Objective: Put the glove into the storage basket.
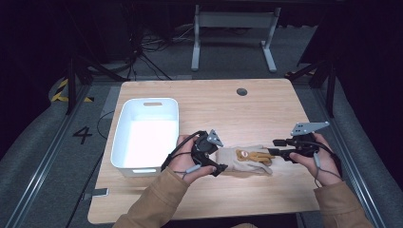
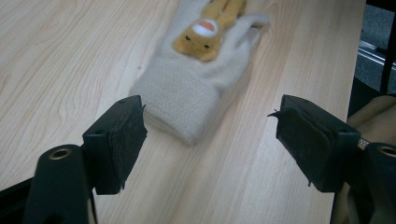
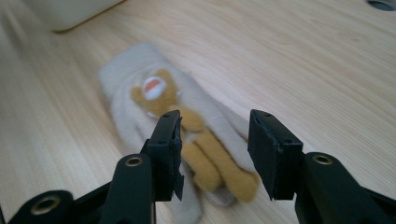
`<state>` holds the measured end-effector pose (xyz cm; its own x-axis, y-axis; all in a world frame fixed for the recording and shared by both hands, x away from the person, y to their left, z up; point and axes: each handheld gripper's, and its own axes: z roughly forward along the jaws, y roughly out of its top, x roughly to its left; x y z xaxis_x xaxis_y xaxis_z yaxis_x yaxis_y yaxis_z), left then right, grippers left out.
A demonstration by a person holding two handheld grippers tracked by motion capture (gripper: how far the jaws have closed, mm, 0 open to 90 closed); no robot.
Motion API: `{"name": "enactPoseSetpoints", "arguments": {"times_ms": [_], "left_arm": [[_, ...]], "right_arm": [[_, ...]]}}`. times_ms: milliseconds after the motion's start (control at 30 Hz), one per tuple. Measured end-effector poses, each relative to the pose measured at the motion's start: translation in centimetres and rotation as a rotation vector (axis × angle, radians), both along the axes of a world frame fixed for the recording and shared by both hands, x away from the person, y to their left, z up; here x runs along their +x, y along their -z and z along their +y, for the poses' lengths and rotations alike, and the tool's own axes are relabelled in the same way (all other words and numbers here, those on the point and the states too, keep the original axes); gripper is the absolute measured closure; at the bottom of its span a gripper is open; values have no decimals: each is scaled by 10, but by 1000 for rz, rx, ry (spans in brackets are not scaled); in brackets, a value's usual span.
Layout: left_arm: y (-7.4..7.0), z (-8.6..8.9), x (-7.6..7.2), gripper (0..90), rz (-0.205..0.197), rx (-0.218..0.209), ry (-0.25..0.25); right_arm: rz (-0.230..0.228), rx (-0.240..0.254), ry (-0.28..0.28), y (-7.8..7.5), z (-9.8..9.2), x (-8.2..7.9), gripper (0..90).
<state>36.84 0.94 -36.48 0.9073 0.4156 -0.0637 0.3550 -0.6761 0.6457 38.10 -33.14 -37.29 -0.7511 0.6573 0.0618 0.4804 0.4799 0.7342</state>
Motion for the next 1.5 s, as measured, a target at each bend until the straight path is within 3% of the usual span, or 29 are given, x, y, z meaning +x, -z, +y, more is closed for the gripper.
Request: {"name": "enactPoseSetpoints", "arguments": {"times_ms": [233,300,467,633,800,833,933,1200,1400,1500], "left_arm": [[8,-1,2,254,-13,-24,-37],[10,-2,3,292,-8,-16,-25],[14,-6,8,275,-8,-42,-2],[17,-10,16,254,-14,-81,7],[23,-16,26,253,-4,-106,27],[26,-19,31,253,0,-99,62],[31,-26,37,245,12,-70,104],[45,-40,49,218,8,-72,119],[53,-46,59,216,32,-64,119],[56,-50,59,212,35,-61,143]], "right_arm": [[-44,10,175,2,-29,4,415],[-50,11,205,4,-36,5,398],[-40,4,255,13,-51,9,395],[-37,22,271,17,-61,13,430],[-49,40,273,19,-65,16,403],[-44,43,283,20,-67,16,397],[-29,58,288,21,-67,16,399],[-35,61,278,21,-68,15,397],[-15,73,290,26,-70,10,396],[0,72,295,29,-71,7,393]]}}
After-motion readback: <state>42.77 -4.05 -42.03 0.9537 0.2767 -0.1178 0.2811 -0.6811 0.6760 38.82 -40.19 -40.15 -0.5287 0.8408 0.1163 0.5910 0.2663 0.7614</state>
